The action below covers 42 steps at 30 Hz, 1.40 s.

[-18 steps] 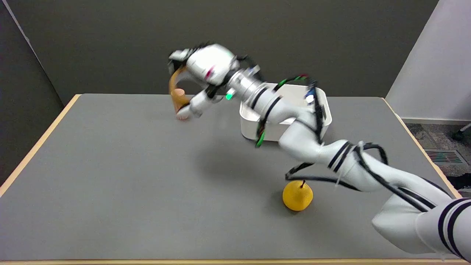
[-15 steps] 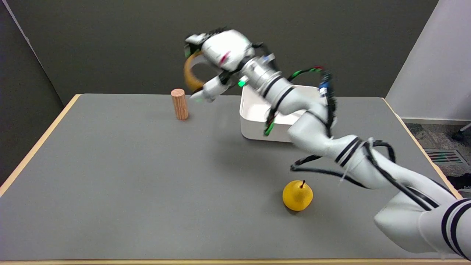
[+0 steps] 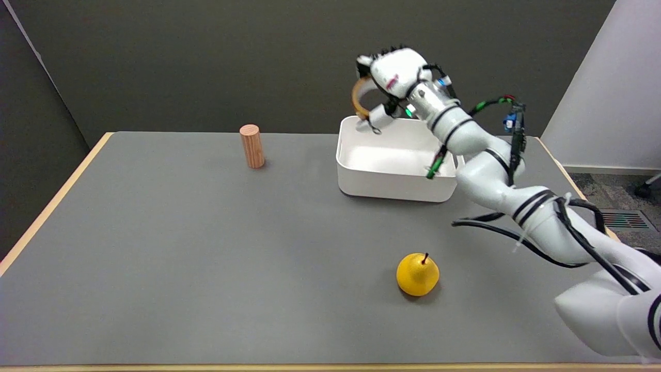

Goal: Place yellow tape into white box.

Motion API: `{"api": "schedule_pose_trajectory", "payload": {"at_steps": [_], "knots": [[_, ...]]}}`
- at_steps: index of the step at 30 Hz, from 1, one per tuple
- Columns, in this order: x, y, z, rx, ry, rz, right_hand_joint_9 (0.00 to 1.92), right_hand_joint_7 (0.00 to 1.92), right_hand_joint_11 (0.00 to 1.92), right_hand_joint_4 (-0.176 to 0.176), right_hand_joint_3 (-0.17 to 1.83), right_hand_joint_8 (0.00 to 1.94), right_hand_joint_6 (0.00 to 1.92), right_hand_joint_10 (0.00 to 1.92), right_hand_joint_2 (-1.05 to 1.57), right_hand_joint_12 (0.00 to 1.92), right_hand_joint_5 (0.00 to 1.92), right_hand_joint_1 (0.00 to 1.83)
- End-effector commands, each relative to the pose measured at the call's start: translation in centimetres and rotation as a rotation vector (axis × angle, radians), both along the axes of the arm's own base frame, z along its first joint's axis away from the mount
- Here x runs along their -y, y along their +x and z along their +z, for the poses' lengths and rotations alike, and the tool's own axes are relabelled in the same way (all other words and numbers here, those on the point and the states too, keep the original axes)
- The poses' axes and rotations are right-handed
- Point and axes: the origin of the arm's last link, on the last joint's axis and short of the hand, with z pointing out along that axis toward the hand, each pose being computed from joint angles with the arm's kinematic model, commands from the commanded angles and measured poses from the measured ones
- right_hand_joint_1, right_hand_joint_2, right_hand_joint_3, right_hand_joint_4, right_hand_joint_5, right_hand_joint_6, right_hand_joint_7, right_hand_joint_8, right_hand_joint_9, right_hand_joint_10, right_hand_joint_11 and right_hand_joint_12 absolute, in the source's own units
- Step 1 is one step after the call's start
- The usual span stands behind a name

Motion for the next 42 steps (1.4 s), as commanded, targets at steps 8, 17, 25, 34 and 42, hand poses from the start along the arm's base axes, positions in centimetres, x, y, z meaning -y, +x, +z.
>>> {"api": "schedule_pose_trajectory", "payload": {"at_steps": [8,17,25,34,42], "knots": [[-6.6,-5.3,10.1,-0.077,-0.01,-0.064,0.86,0.9,0.91,-0.068,0.52,1.34,1.54,1.36,0.99,1.9,0.64,1.18],[-7.5,-3.0,10.3,0.09,0.019,-0.005,0.25,0.14,0.34,0.124,0.96,0.29,0.25,0.67,0.51,1.46,0.08,0.34],[-8.9,-0.4,11.1,0.422,0.029,0.113,0.21,0.04,0.31,0.128,0.92,0.17,0.24,0.67,0.43,1.54,0.04,0.19],[-11.9,3.7,15.6,0.913,-0.042,0.447,0.04,0.02,0.08,0.099,0.98,0.12,0.15,0.56,0.56,0.99,0.01,0.24],[-14.9,1.4,22.5,1.399,-0.191,0.625,0.02,0.0,0.0,0.078,0.95,0.18,0.25,0.46,0.77,0.94,0.01,0.31]]}}
